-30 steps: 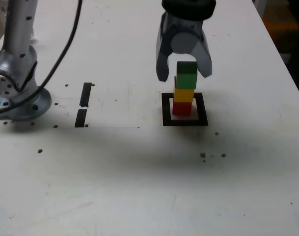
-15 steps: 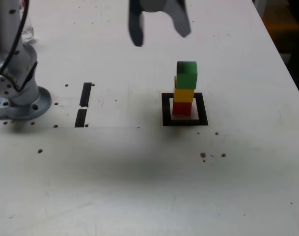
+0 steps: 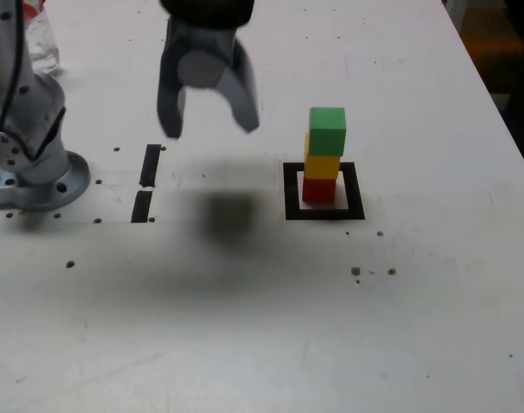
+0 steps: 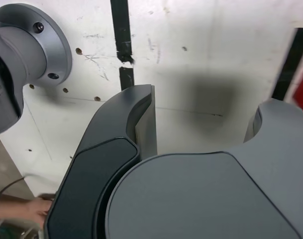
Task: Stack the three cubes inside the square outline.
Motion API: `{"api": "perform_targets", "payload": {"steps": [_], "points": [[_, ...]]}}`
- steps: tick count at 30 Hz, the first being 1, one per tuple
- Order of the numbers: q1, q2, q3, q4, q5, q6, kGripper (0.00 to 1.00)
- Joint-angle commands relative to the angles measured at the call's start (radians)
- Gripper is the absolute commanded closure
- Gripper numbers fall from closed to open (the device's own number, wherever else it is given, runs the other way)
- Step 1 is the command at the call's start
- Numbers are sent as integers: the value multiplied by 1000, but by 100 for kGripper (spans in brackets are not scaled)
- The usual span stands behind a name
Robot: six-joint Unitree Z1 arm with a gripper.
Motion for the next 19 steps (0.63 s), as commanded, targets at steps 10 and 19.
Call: {"api": "perform_targets", "payload": {"steps": [10,19], "points": [[0,22,265,-268,-29,44,24],[0,42,370,-394,-28,58,24]]}}
